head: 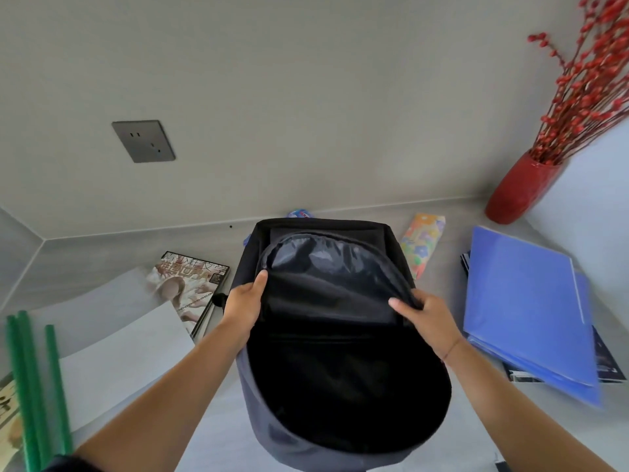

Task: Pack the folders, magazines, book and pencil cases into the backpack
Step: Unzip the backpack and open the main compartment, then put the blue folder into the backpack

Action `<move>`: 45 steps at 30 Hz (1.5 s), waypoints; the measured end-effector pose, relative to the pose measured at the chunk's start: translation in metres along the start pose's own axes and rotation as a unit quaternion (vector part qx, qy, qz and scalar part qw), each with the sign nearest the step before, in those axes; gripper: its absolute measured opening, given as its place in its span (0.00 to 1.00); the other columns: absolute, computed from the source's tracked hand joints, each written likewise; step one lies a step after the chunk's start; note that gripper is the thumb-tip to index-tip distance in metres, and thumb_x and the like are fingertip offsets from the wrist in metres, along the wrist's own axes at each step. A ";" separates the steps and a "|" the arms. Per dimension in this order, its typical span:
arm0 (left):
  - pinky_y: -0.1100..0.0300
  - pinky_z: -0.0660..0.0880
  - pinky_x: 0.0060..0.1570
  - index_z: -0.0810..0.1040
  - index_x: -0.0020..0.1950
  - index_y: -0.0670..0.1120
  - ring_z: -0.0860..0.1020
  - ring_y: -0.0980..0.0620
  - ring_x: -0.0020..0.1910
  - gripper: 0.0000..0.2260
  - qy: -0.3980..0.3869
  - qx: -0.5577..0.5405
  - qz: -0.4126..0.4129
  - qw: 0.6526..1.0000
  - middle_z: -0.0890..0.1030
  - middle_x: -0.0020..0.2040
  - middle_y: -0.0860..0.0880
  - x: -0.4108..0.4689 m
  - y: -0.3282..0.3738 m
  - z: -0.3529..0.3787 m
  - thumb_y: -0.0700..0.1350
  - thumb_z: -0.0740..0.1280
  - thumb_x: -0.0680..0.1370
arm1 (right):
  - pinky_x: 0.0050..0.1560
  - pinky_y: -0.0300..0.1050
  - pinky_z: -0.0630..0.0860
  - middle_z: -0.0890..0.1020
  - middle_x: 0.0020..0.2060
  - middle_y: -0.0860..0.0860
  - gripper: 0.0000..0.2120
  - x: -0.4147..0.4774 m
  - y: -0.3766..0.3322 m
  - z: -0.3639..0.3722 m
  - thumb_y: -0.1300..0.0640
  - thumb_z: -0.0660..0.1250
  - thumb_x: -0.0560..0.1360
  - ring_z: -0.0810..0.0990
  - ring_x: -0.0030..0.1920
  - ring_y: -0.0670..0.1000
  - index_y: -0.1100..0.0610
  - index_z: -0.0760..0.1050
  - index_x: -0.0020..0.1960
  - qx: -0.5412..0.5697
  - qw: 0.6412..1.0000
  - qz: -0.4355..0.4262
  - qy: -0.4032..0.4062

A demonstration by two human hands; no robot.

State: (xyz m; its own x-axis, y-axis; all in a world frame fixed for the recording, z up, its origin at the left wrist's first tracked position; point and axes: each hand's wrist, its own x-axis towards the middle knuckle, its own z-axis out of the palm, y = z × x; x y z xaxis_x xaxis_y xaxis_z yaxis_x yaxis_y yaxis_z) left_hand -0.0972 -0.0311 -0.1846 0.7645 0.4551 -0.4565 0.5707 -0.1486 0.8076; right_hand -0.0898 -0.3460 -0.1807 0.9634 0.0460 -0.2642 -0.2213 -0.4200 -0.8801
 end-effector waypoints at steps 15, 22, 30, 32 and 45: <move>0.56 0.63 0.30 0.66 0.29 0.44 0.69 0.50 0.28 0.25 0.038 0.096 0.047 0.994 0.68 0.26 0.49 0.003 -0.038 0.020 0.61 0.59 0.78 | 0.32 0.45 0.56 0.58 0.26 0.50 0.26 0.052 0.006 0.005 0.41 0.61 0.75 0.59 0.29 0.50 0.54 0.54 0.29 -0.014 0.988 0.073 0.136; 0.54 0.63 0.33 0.69 0.33 0.42 0.70 0.45 0.33 0.21 0.074 0.103 0.025 0.992 0.70 0.30 0.45 0.012 -0.026 0.022 0.56 0.60 0.79 | 0.34 0.42 0.66 0.72 0.28 0.47 0.19 0.051 0.012 0.006 0.45 0.64 0.75 0.71 0.32 0.48 0.53 0.67 0.31 -0.059 0.986 0.066 0.144; 0.42 0.61 0.63 0.68 0.64 0.40 0.67 0.37 0.63 0.19 0.240 0.122 0.145 0.952 0.71 0.62 0.39 -0.027 0.012 0.057 0.44 0.67 0.76 | 0.32 0.44 0.58 0.63 0.28 0.49 0.18 0.047 0.005 -0.028 0.51 0.61 0.75 0.60 0.30 0.50 0.53 0.61 0.29 0.023 0.981 0.004 0.192; 0.42 0.62 0.62 0.69 0.64 0.40 0.67 0.38 0.63 0.19 0.233 0.117 0.236 0.936 0.70 0.63 0.39 -0.040 0.027 0.071 0.41 0.68 0.75 | 0.30 0.42 0.56 0.60 0.27 0.47 0.19 0.045 0.013 -0.046 0.51 0.60 0.75 0.57 0.29 0.48 0.50 0.57 0.29 0.023 0.978 0.022 0.206; 0.58 0.69 0.59 0.68 0.66 0.42 0.72 0.50 0.60 0.17 -0.210 0.101 0.259 0.937 0.69 0.64 0.46 -0.102 0.091 0.308 0.47 0.62 0.80 | 0.66 0.54 0.68 0.72 0.67 0.60 0.21 0.017 0.138 -0.214 0.54 0.66 0.75 0.73 0.64 0.60 0.61 0.72 0.66 -0.016 0.904 0.234 0.356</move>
State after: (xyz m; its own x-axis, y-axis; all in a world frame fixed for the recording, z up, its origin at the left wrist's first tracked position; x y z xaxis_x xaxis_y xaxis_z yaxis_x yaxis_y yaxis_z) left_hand -0.0310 -0.3616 -0.1791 0.9812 -0.1036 -0.1631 0.1025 -0.4369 0.8937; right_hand -0.0717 -0.5974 -0.2225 0.6207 -0.7350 -0.2729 -0.6368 -0.2695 -0.7224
